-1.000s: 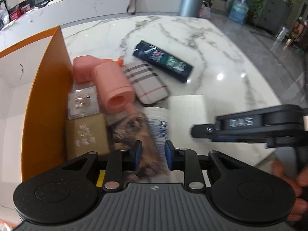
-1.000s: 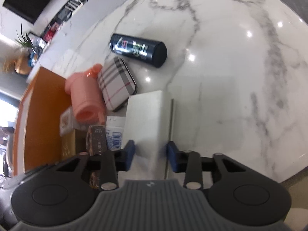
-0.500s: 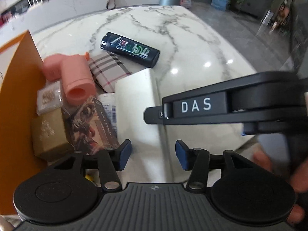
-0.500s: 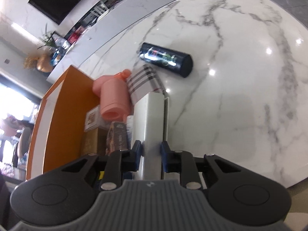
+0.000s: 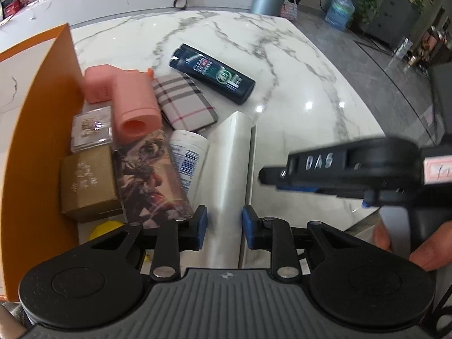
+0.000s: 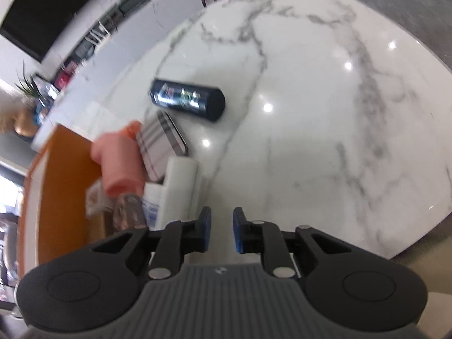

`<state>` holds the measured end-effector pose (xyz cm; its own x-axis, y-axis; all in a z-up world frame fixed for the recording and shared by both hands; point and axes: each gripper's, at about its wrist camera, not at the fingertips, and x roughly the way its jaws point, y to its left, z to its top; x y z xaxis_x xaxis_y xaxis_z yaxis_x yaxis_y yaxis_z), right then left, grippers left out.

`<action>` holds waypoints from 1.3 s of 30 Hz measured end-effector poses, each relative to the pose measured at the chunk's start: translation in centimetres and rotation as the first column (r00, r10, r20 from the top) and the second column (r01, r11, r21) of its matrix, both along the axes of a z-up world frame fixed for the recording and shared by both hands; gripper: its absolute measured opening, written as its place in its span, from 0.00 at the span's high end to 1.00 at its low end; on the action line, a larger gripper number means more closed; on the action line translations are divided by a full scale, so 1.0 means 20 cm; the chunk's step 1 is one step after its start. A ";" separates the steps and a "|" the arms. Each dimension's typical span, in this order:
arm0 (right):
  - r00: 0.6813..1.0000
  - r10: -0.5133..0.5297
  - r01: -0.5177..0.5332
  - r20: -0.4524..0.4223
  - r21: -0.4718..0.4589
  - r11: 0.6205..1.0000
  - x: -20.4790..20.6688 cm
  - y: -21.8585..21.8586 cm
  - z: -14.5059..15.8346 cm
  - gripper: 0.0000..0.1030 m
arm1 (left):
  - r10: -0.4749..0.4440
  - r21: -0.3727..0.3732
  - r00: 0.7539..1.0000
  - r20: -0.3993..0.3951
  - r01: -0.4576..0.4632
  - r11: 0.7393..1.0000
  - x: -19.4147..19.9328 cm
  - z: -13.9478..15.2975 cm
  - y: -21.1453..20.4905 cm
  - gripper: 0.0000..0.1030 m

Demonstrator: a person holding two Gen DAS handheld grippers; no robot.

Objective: Organize rigid objects
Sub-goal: 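Grasp the white rectangular box with the left tool, then grasp the dark blue CLEAR shampoo bottle with the right tool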

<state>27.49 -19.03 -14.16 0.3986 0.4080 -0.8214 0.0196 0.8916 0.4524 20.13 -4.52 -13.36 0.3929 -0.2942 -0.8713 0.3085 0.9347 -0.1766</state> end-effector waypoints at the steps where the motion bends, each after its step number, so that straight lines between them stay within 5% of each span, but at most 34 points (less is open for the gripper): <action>1: 1.000 0.029 -0.029 -0.007 0.006 1.000 0.00 0.02 0.00 0.89 | 0.005 0.000 1.000 0.001 -0.005 1.000 0.01 0.01 0.01 0.73; 10: 0.991 0.114 -0.119 0.065 0.094 0.988 0.00 0.05 0.02 0.98 | -0.116 0.100 0.993 0.020 0.113 0.989 0.09 0.03 -0.06 0.64; 14: 0.989 0.101 -0.117 0.106 0.154 0.981 0.01 0.02 0.03 0.99 | -0.164 0.114 0.987 0.000 0.163 0.980 0.15 0.02 -0.10 0.44; 21: 0.988 0.122 -0.141 0.096 0.226 0.964 0.02 0.03 0.01 1.00 | -0.177 0.120 0.984 -0.021 0.178 0.977 0.20 -0.03 -0.17 0.42; 28: 0.987 0.128 -0.153 0.096 0.322 0.934 0.04 0.02 0.00 0.98 | -0.181 0.117 0.983 -0.036 0.184 0.976 0.24 -0.06 -0.17 0.57; 35: 0.995 0.024 -0.049 0.096 0.265 0.963 0.04 -0.05 0.05 0.88 | -0.122 0.113 0.992 -0.028 0.124 0.986 0.27 -0.02 -0.13 0.67; 39: 0.989 0.090 -0.099 0.119 0.069 0.993 0.18 -0.02 0.10 0.88 | -0.116 0.129 0.993 -0.034 0.119 0.984 0.34 -0.01 -0.13 0.63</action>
<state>31.02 -19.41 -12.19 0.4462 0.5064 -0.7379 -0.1194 0.8508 0.5117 27.02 -7.09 -13.59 0.3387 -0.2200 -0.9148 0.4144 0.9078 -0.0649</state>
